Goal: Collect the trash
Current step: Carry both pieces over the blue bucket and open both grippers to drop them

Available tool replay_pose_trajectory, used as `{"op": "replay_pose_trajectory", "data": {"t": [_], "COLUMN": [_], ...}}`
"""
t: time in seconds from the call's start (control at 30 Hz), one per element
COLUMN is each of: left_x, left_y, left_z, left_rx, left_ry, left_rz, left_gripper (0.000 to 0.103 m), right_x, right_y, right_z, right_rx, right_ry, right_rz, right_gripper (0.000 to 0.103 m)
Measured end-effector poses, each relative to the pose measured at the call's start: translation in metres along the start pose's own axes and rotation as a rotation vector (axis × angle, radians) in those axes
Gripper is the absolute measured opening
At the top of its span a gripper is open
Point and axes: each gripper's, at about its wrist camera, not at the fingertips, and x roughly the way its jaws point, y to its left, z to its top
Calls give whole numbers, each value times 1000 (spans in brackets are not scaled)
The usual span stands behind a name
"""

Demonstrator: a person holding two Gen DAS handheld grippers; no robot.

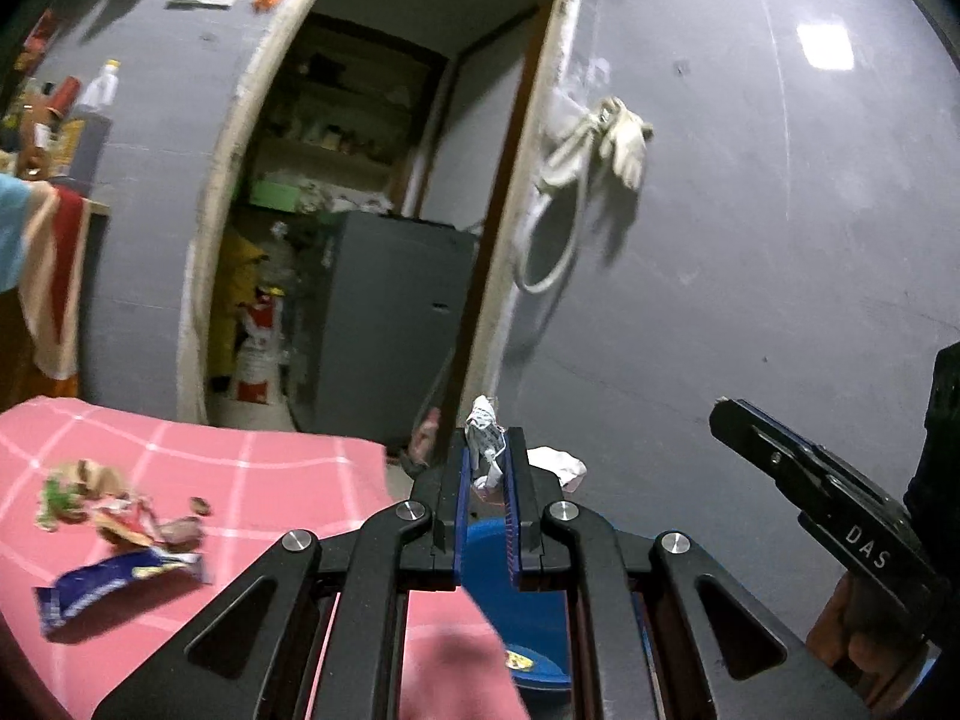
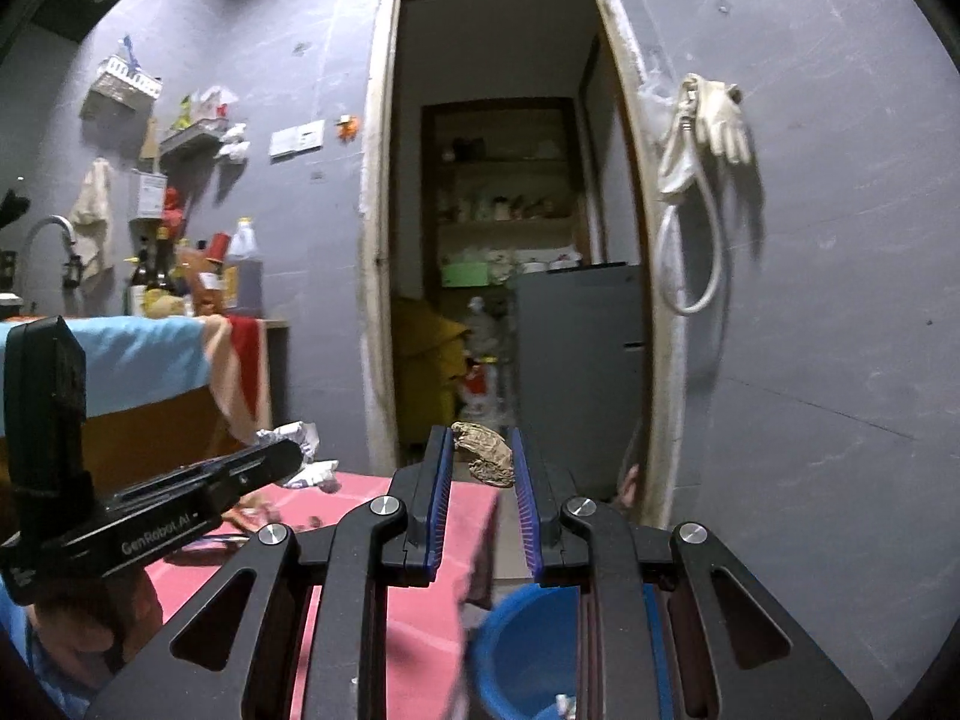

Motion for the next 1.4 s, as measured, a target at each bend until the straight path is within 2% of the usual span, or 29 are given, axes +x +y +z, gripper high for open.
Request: {"op": "replay_pose_trajectory", "data": {"t": [0.27, 0.57, 0.63, 0.9, 1.0, 1.13, 1.3, 1.37, 1.4], "left_x": [58, 106, 113, 134, 132, 122, 95, 83, 76], "left_y": [-13, -13, -11, 7, 15, 22, 28, 31, 33], "left_z": [-11, -33, -39, -58, -58, -54, -42, -35, -32], "left_rx": [-20, -48, -52, -110, -134, -150, -142, -138, -135], "left_ry": [156, 329, 357, 458, 463, 439, 351, 312, 288], "left_rz": [-28, -22, -20, -13, -9, -9, 11, 24, 34], "left_gripper": [8, 9, 11, 31, 35, 41, 57, 62, 68], "right_x": [15, 38, 43, 62, 61, 59, 48, 43, 40], "right_y": [-35, -63, -68, -79, -80, -80, -74, -70, -67], "right_z": [-26, -54, -59, -73, -74, -70, -60, -54, -51], "right_rx": [82, 177, 197, 257, 266, 264, 244, 227, 216], "right_ry": [86, 209, 233, 318, 322, 318, 278, 255, 242], "right_rz": [-70, -113, -118, -129, -135, -146, -152, -154, -155], "right_gripper": [19, 19, 19, 21, 32, 34, 47, 50, 51]}}
